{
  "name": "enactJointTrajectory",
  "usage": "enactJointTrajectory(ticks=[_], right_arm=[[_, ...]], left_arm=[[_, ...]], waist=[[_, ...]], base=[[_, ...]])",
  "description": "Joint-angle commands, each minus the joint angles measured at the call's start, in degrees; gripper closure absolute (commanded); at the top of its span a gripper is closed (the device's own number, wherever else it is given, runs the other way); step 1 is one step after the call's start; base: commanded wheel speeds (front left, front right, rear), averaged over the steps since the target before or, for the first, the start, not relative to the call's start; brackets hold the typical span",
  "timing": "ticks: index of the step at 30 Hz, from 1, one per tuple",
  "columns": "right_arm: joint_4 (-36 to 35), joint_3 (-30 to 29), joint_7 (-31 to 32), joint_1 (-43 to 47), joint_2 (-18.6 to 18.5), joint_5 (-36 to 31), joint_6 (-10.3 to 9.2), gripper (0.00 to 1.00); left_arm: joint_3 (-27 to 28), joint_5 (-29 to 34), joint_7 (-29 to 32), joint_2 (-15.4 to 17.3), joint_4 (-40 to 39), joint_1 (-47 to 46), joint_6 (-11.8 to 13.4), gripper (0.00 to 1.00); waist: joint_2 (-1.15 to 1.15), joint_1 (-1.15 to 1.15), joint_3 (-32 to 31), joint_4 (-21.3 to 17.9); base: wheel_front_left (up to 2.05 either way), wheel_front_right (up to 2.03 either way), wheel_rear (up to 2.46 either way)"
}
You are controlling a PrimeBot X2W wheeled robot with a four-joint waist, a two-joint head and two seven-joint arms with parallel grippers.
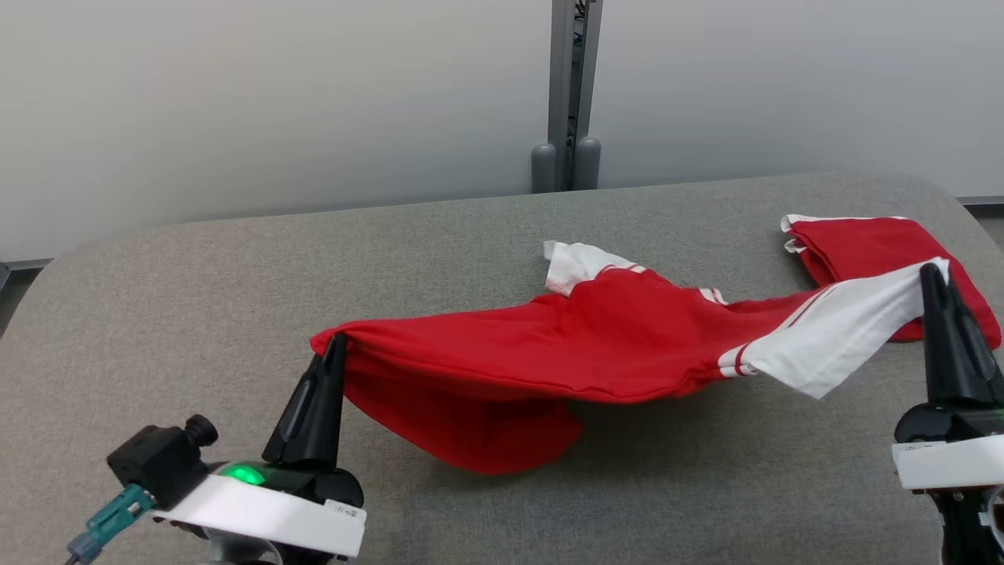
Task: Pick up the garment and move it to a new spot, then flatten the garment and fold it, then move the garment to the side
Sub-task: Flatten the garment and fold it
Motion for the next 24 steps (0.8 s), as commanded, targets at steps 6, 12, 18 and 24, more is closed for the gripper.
enactJointTrajectory(ticks=[6,12,18,24], right_arm=[[-10.28,-1.7,1.22,-0.67,-0.95,3.8,0.01,1.0],[-18.89,-3.91,2.84,-1.45,-1.08,5.97,0.02,1.0],[-24.56,-5.66,5.23,-3.34,-1.66,6.45,0.02,1.0],[-21.17,-2.77,6.9,-7.8,-1.5,6.36,0.02,1.0]], left_arm=[[1.83,0.37,3.25,3.3,-12.94,-1.23,1.71,1.0],[2.68,2.47,7.42,6.73,-23.98,-4.17,3.23,1.0],[2.62,3.03,12.77,9.13,-30.29,-8.53,4.4,1.0],[2.44,1.7,15.8,10.12,-25.4,-14.33,3.68,1.0]], waist=[[0.0,0.0,-0.15,-1.04],[0.0,0.0,0.41,-1.89],[0.0,0.0,3.3,-2.36],[0.0,0.0,9.68,-2.23]], base=[[0.0,0.0,0.0],[0.0,0.0,0.0],[0.0,0.0,0.0],[0.0,0.0,0.0]])
